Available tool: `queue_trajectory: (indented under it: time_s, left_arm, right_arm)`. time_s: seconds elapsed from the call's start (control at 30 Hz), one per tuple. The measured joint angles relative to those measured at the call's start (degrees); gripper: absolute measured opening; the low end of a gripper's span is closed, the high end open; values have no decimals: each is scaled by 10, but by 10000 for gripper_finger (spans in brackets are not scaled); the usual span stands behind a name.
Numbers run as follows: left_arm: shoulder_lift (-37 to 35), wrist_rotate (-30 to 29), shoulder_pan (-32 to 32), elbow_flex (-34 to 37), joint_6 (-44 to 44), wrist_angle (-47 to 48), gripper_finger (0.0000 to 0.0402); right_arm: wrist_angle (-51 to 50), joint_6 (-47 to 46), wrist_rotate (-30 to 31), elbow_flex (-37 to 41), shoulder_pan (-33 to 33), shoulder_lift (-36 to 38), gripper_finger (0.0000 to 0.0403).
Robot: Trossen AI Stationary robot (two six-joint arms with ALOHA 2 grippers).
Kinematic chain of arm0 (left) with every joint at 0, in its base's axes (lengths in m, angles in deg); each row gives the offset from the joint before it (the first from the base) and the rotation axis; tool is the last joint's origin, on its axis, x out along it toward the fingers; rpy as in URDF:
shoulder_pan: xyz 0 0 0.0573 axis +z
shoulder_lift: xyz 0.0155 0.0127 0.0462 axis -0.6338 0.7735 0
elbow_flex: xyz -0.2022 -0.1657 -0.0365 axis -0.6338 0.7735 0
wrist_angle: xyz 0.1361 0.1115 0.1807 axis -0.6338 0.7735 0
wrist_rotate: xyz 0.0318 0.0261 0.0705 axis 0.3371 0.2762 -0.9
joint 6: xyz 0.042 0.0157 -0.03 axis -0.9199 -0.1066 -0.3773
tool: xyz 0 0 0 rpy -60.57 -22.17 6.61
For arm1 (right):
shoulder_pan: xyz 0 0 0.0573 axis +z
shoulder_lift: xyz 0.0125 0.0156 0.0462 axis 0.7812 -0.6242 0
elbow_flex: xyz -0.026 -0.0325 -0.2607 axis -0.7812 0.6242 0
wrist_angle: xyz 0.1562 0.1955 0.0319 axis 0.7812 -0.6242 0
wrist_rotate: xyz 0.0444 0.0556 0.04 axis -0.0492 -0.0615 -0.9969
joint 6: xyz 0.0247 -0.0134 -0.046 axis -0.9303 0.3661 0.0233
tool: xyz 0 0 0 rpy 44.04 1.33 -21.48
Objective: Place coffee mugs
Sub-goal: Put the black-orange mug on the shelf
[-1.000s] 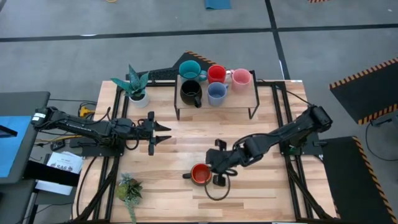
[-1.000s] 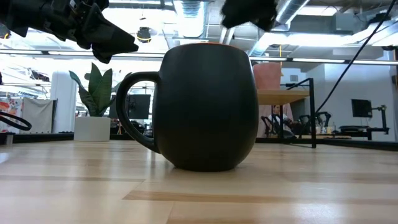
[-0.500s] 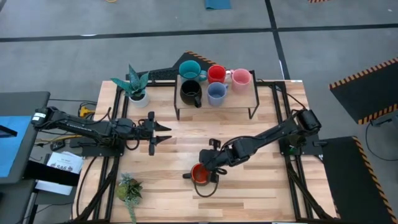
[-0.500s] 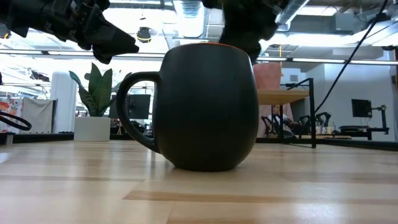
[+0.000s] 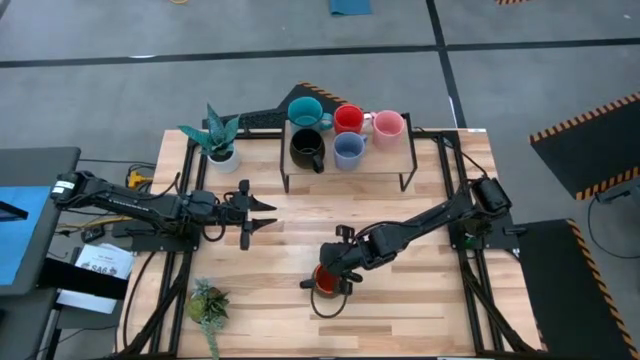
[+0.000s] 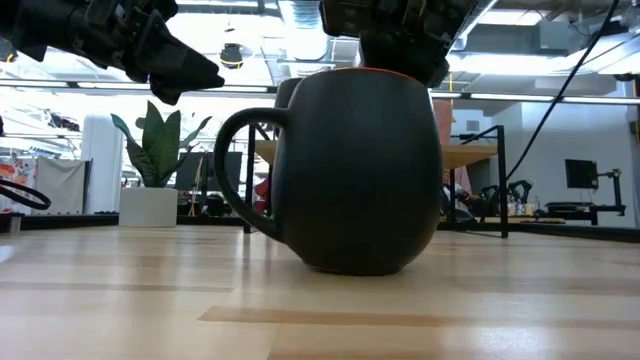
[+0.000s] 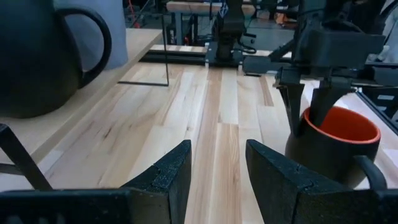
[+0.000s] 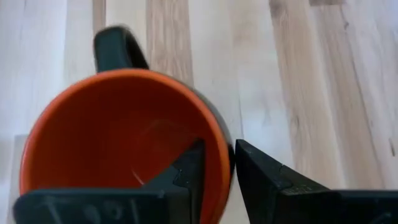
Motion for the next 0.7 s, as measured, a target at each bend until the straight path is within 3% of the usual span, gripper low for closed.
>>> queue_trajectory:
  time_s: [0.2, 0.43, 0.7]
  left_arm:
    - [0, 0, 0, 0, 0, -3, 137]
    - [0, 1, 0, 0, 0, -3, 137]
    - [0, 2, 0, 0, 2, -4, 137]
  right_arm:
    - [-31, -10, -1, -1, -3, 18, 39]
    - [-218, -41, 75, -50, 6, 93, 41]
    - [-476, -210, 215, -51, -1, 218, 41]
